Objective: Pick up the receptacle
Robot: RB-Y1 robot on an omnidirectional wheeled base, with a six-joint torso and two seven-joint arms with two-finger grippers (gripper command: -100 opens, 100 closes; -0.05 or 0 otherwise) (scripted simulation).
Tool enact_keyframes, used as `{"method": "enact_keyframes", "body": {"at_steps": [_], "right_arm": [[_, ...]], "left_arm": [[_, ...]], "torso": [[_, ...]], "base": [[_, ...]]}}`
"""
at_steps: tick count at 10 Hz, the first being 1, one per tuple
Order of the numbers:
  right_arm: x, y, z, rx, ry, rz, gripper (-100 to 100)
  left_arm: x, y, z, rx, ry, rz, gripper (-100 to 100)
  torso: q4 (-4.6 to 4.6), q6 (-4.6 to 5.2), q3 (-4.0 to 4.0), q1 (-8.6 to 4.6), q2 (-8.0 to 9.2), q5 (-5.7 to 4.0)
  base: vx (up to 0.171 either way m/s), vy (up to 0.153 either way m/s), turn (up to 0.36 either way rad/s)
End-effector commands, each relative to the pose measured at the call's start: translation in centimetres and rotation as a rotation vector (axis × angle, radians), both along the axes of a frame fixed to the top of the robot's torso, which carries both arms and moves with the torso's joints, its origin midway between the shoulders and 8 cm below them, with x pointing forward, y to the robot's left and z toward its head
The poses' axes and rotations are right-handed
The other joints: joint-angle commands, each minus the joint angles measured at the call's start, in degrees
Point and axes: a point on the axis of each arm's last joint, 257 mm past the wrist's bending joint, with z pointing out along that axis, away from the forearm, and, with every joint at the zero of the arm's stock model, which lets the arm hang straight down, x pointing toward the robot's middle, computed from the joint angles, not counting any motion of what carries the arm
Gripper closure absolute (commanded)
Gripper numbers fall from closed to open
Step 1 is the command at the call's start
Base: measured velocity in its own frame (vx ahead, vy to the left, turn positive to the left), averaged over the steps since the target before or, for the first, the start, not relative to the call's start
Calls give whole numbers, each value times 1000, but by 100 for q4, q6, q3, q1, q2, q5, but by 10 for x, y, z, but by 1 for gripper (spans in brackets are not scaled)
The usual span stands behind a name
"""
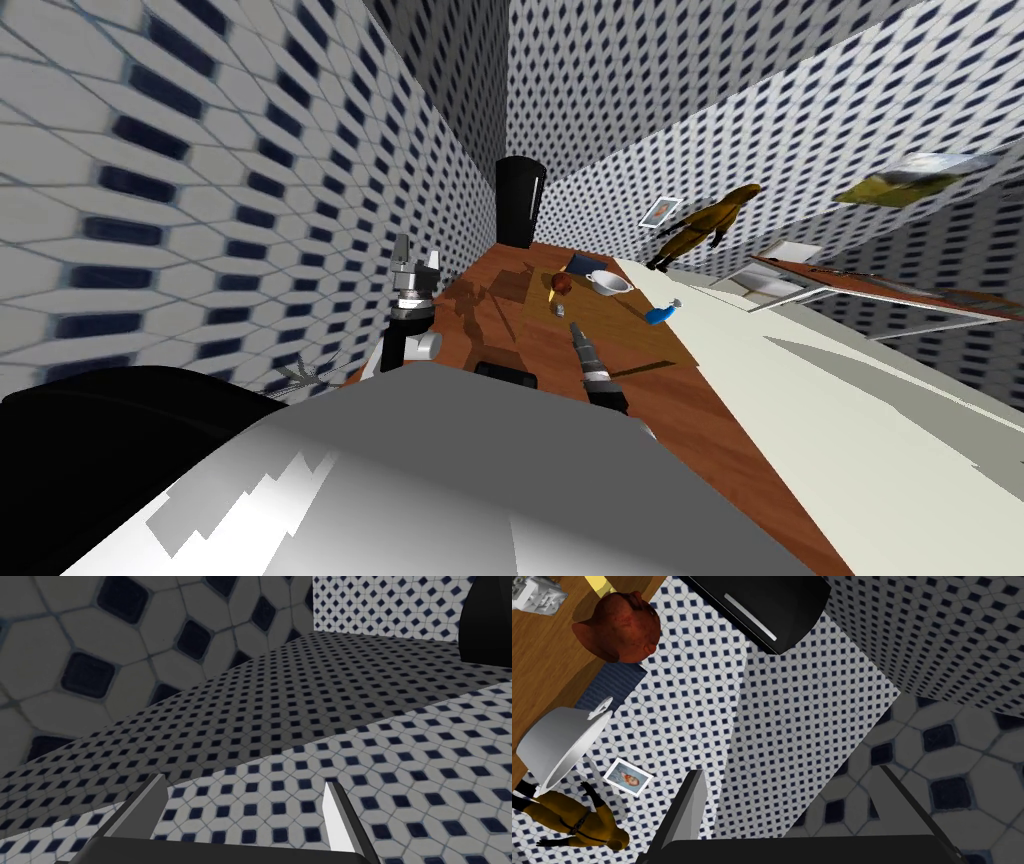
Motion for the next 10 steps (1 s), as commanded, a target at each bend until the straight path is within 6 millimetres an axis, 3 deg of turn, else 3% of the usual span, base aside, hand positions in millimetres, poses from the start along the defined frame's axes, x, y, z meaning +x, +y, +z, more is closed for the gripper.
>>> {"method": "enact_keyframes", "body": {"at_steps": [1, 3, 4, 5, 6, 7, 8, 9, 10], "right_arm": [[-2, -2, -16, -60, 28, 12, -100], [-25, -1, -72, -240, 141, 68, -100], [-26, -2, -76, -283, 142, 77, -100], [-42, -4, -105, -379, 200, 114, -100], [-43, -4, -106, -397, 197, 119, -100], [-61, -8, -135, -498, 253, 164, -100], [-61, -8, -135, -512, 249, 167, -100], [-82, -13, -163, -611, 304, 218, -100], [-82, -13, -163, -627, 299, 222, -100]], "left_arm": [[0, 0, 0, 0, 0, 0, 0], [0, 0, 0, 0, 0, 0, 0], [0, 0, 0, 0, 0, 0, 0], [0, 0, 0, 0, 0, 0, 0], [0, 0, 0, 0, 0, 0, 0], [0, 0, 0, 0, 0, 0, 0], [0, 0, 0, 0, 0, 0, 0], [0, 0, 0, 0, 0, 0, 0], [0, 0, 0, 0, 0, 0, 0]], "torso": [[0, 0, 0, 0, 0, 0], [-1, -1, -3, -1, -5, 0], [-1, 1, -2, 4, -4, 0], [0, 6, -1, 0, -2, 1], [0, 1, -2, 0, -4, 1], [-1, 4, -3, -6, -6, 0], [-1, 1, -4, -6, -7, -1], [-1, 7, -4, -9, -8, -1], [-2, 1, -6, -7, -10, -1]], "base": [[-17, 34, 164], [-19, 55, 371], [-17, 46, 193], [-12, 48, 309], [-7, 30, 220], [-5, 35, 351], [2, 25, 141], [9, 39, 346], [11, 22, 161]]}}
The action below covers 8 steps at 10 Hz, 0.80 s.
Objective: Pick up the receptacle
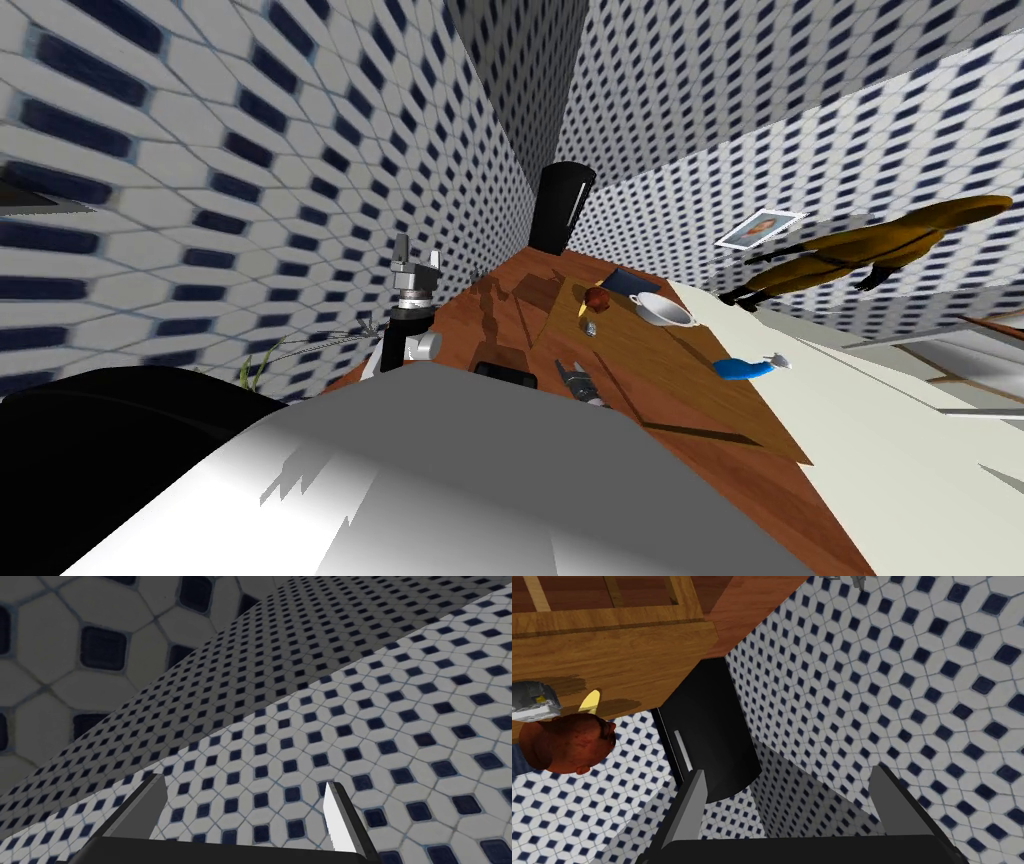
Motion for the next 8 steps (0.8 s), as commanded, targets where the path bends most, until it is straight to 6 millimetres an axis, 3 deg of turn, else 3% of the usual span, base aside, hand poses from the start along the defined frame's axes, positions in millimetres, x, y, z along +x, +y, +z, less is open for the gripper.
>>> {"method": "enact_keyframes", "body": {"at_steps": [1, 2, 3, 4, 6, 7, 8], "right_arm": [[-26, -6, -32, -118, 65, 63, -100], [-26, -6, -32, -135, 60, 73, -100], [-50, -14, -56, -238, 112, 138, -100], [-51, -14, -56, -243, 111, 141, -100], [-101, -33, -97, -410, 212, 264, -100], [-103, -35, -98, -449, 204, 293, -100], [-128, -44, -113, -521, 246, 359, -100]], "left_arm": [[0, 0, 0, 0, 0, 0, 0], [0, 0, 0, 0, 0, 0, 0], [0, 0, 0, 0, 0, 0, 0], [0, 0, 0, 0, 0, 0, 0], [0, 0, 0, 0, 0, 0, 0], [0, 0, 0, 0, 0, 0, 0], [0, 0, 0, 0, 0, 0, 0]], "torso": [[0, 0, 0, 0, 0, 0], [-1, -7, -2, 2, -3, 0], [-1, 2, -2, -2, -2, 0], [-1, -4, -2, -1, -3, -1], [-2, -4, -4, -1, -7, 0], [-3, -3, -7, -2, -13, 0], [-3, 0, -8, -4, -13, -1]], "base": [[20, 33, 400], [19, 17, 143], [20, 26, 255], [22, 22, 189], [42, 26, 365], [47, 12, 226], [49, 6, 370]]}}
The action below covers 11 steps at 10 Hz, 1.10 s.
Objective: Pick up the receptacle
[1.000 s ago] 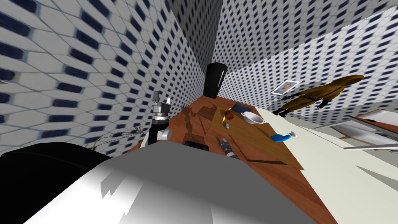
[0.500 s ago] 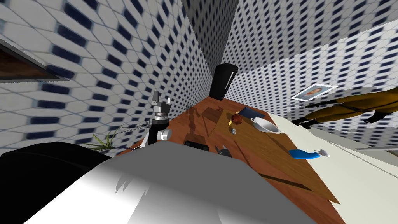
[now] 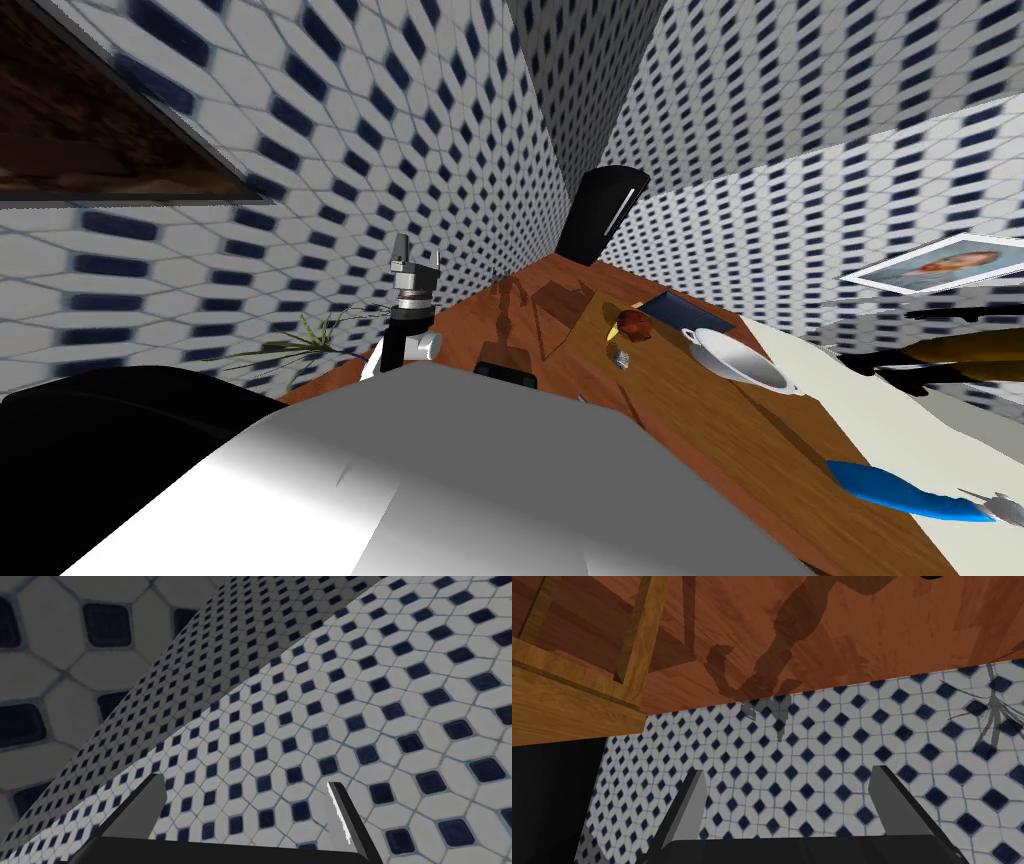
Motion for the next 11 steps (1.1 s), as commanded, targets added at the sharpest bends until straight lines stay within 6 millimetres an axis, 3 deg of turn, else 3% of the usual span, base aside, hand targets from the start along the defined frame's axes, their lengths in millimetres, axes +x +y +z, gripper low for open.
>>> {"method": "enact_keyframes", "body": {"at_steps": [1, 3, 5, 7, 8, 10, 11], "right_arm": [[-14, -9, -10, -66, 22, 60, -100], [-66, -33, -37, -213, 114, 199, -100], [-68, -34, -37, -236, 110, 233, -100], [-120, -62, -54, -368, 196, 390, -100], [-121, -62, -54, -382, 190, 413, -100], [-166, -92, -63, -500, 260, 572, -100], [-169, -90, -64, -504, 260, 592, -100]], "left_arm": [[0, 0, 0, 0, 0, 0, 0], [0, 0, 0, 0, 0, 0, 0], [0, 0, 0, 0, 0, 0, 0], [0, 0, 0, 0, 0, 0, 0], [0, 0, 0, 0, 0, 0, 0], [0, 0, 0, 0, 0, 0, 0], [0, 0, 0, 0, 0, 0, 0]], "torso": [[0, 0, 0, 0, 0, 0], [0, 1, 0, 0, 1, 0], [-1, 6, -3, -3, -4, 0], [2, 1, 3, 0, 6, 0], [0, 3, -2, -12, -4, -2], [-1, 4, -4, -10, -7, -2], [-2, 2, -8, -14, -13, -3]], "base": [[38, -2, 174], [61, 4, 354], [40, -10, 90], [48, -19, 316], [61, -32, 220], [75, -35, 320], [62, -47, 135]]}}
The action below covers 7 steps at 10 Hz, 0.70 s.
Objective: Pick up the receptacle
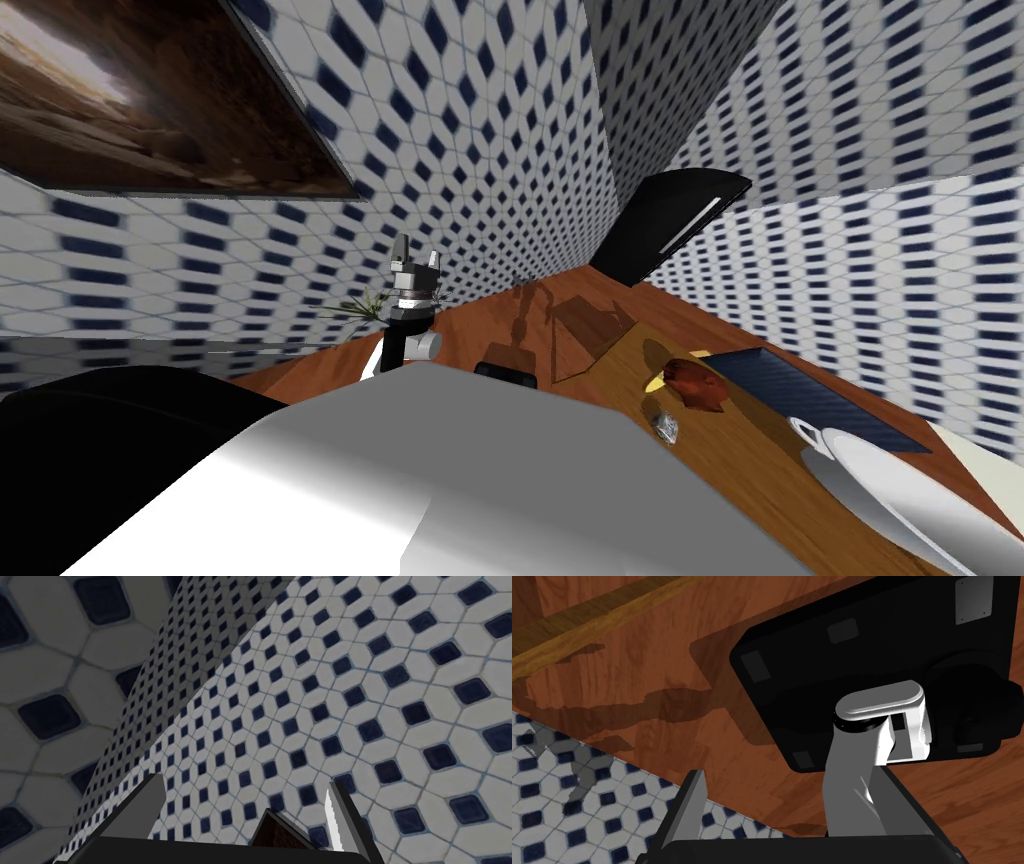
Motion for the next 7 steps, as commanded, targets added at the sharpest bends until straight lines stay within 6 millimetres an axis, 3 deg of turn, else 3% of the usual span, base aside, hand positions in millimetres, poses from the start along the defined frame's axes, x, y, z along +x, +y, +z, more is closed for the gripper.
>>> {"method": "enact_keyframes", "body": {"at_steps": [1, 2, 5, 7], "right_arm": [[-26, -15, -2, -62, 45, 107, -100], [-46, -28, -3, -105, 80, 179, -100], [-64, -41, -3, -148, 110, 267, -100], [-93, -65, 0, -214, 165, 402, -100]], "left_arm": [[0, 0, 0, 0, 0, 0, 0], [0, 0, 0, 0, 0, 0, 0], [0, 0, 0, 0, 0, 0, 0], [0, 0, 0, 0, 0, 0, 0]], "torso": [[0, 0, 0, 0, 0, 0], [1, -6, 1, -3, 1, 0], [1, -3, 1, -10, 0, -2], [1, -3, 2, -5, 3, -1]], "base": [[57, -52, 254], [62, -74, 359], [49, -71, 123], [69, -86, 247]]}}
